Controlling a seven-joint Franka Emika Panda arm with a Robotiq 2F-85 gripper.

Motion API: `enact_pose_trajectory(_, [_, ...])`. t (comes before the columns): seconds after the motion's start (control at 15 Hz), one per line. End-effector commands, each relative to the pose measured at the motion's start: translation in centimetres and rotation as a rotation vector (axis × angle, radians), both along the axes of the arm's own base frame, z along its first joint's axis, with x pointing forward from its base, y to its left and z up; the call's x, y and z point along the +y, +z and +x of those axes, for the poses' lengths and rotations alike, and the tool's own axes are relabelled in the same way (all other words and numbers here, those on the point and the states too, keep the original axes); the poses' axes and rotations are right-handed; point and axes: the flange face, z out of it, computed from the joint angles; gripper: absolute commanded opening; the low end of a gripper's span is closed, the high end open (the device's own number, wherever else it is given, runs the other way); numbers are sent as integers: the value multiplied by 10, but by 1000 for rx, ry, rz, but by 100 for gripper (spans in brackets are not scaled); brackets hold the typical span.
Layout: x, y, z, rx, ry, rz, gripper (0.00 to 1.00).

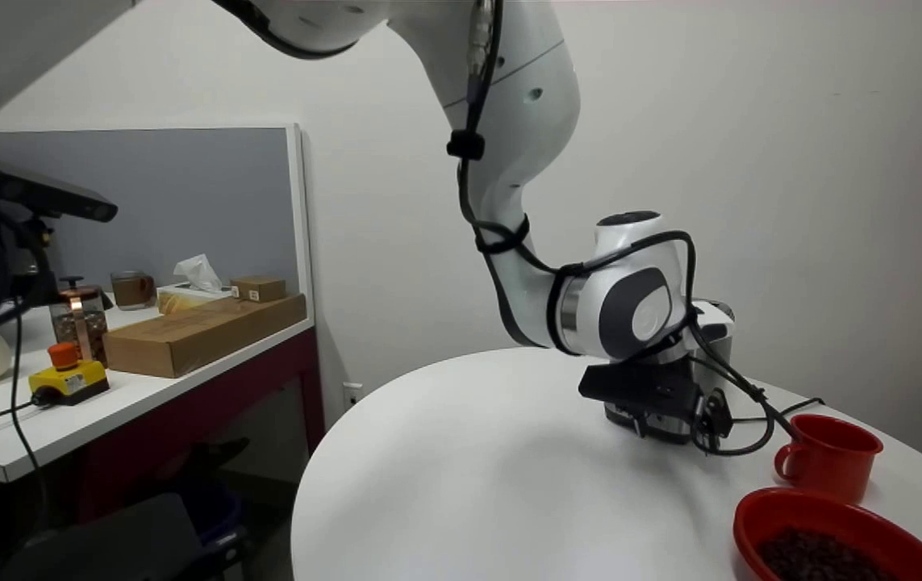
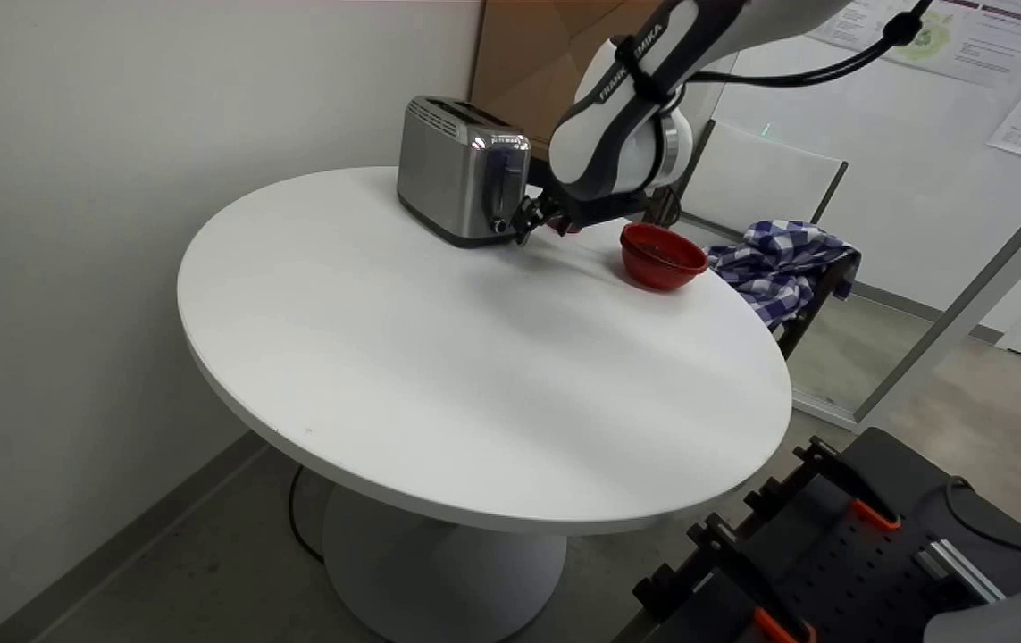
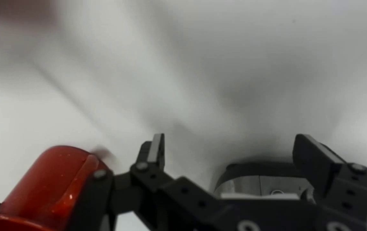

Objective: Turn off the switch of the toaster

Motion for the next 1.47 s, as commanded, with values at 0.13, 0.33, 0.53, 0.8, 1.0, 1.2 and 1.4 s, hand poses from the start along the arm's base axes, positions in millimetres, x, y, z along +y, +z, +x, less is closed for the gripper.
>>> enact_pose_trajectory(0.13, [-2, 84, -16, 216, -42, 45, 100])
enact_pose_trajectory(0.33, [-3, 120, -37, 307, -74, 53, 100])
enact_pose_trajectory(0.53, [1, 141, -74, 398, -65, 72, 100])
enact_pose_trajectory(0.8, [16, 162, -134, 489, -38, 103, 100])
enact_pose_trajectory(1.0, [34, 176, -181, 514, 4, 124, 100])
enact_pose_trajectory(1.2, [53, 192, -222, 466, 63, 127, 100])
enact_pose_trajectory(1.4, [54, 190, -213, 469, 44, 123, 100])
